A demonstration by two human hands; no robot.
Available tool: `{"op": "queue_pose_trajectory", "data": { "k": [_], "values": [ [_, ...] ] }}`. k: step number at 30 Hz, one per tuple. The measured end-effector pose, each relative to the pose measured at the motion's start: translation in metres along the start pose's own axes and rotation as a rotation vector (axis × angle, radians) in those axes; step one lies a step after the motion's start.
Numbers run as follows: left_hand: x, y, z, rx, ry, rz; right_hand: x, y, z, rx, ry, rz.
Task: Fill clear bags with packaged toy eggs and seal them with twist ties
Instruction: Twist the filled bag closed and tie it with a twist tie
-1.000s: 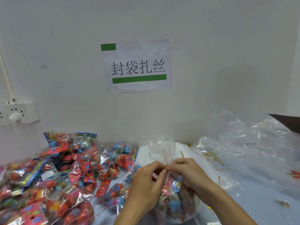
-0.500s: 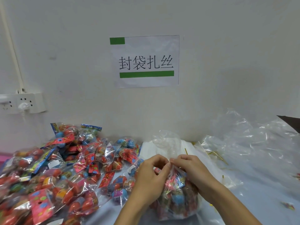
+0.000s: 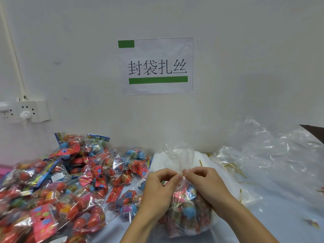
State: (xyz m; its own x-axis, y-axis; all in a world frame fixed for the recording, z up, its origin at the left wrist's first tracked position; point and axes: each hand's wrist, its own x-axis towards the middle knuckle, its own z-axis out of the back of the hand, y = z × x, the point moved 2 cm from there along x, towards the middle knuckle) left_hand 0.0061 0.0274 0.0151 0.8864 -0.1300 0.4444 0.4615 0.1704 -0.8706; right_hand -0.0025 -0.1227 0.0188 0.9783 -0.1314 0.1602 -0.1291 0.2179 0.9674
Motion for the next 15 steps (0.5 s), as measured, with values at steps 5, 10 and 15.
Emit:
{"op": "queue_pose_trajectory", "data": {
  "k": [5, 10, 15],
  "values": [
    [0.0010, -0.0009, 0.0012, -0.027, 0.035, 0.025, 0.0013, -0.0029, -0.0029, -0.067, 0.007, -0.054],
    [0.0000, -0.0022, -0.0001, -0.019, 0.029, 0.053, 0.0005, -0.0039, -0.0009, 0.000, 0.136, -0.111],
    [-0.0017, -0.0037, -0.0023, 0.064, -0.035, -0.025, -0.0011, -0.0009, -0.0061, -0.076, 0.102, -0.054]
  ]
}}
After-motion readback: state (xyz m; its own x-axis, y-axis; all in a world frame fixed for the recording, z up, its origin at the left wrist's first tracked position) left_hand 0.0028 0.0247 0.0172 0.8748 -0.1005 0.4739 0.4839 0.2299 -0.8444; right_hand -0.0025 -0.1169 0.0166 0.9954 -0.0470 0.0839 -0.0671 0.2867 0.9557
